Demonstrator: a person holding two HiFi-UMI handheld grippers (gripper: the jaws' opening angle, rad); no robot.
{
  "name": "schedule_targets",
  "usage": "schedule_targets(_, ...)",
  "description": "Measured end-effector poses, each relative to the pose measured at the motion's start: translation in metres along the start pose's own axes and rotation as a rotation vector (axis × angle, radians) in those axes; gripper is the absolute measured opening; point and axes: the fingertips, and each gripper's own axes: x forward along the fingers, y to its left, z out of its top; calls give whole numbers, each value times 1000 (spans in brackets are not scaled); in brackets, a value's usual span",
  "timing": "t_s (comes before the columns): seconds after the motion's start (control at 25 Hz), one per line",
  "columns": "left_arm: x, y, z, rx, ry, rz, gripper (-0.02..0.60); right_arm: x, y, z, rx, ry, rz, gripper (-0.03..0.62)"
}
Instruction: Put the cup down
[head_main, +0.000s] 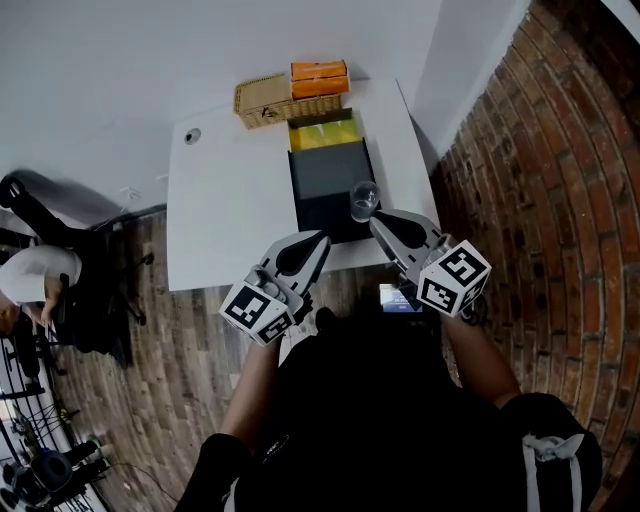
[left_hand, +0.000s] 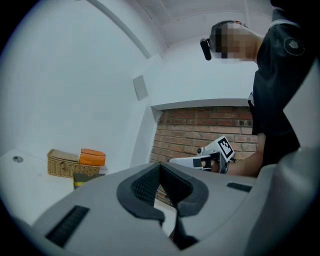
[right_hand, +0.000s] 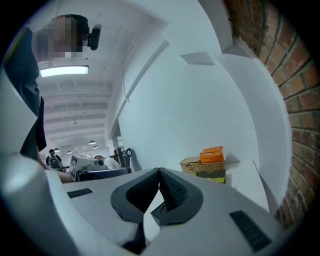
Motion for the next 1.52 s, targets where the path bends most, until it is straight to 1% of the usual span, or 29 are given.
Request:
schedule_targets(0.2,-4,3,-3,0,23,11,8,4,-5,-11,2,35,-31,17)
schedule_targets(0.44,-9,9,-12,-10,52,40,8,1,-20,-12,12,35,-71,17)
schedule_targets(0.6,-11,13,-14,-65,32,47,8,-1,-25,-16,14,41,-88,17)
schedule_targets(0.68,-12,15,-13,-80,22,51,8,-1,-26,-20,17,47,-96,17)
schedule_targets(0.96,-11,16,-15,-76,34,53,8,-5,-29,-26,23,54,-117,17)
schedule_targets(1.2,-10,15,-18,-81,39,51,8,-8,-33,-33,-18,82,-150,17)
schedule_targets(1.52,-12,16,-19,-77,46,63,8,-11,-40,-34,-14,74,-182,17)
